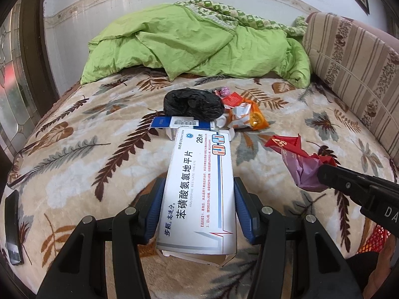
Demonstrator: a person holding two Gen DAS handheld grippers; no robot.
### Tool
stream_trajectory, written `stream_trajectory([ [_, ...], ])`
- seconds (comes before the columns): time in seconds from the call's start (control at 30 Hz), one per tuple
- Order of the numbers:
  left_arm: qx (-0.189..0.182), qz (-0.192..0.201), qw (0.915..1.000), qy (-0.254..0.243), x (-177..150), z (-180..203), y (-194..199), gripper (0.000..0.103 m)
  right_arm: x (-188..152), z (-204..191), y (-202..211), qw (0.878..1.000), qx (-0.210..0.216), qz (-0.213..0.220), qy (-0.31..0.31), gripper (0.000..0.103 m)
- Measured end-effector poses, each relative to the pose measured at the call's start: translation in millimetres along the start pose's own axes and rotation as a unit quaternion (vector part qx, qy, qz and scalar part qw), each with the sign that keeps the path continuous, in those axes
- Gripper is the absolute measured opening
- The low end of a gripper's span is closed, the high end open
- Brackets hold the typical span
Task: Collect trash
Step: 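Carry the medicine box and red packet toward the red basket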
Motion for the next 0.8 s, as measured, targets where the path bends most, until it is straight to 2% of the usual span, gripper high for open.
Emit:
stream_trajectory([
  [0.17,-0.005,-0.005,1.0000,-0.007,-5,8,4,0.052,-5,6,11,1.000,0.002,-0.005,-0.013,0.019],
  [0.8,-0.040,-0.008,0.9981,-0.045,-12,53,28,0.052,-11,36,73,0.999,-0.002,0.020,-0.048,0.019],
])
Point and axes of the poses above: each gripper's, at about its wrist camera, not at the fingertips, and y roughly against the way its jaws point, z to its right, x to its top, the point moved 6 cm from there along -y, roughly the way its jaws point, and after that the axes turned 2 degrees about -z, right-handed, at the moved point
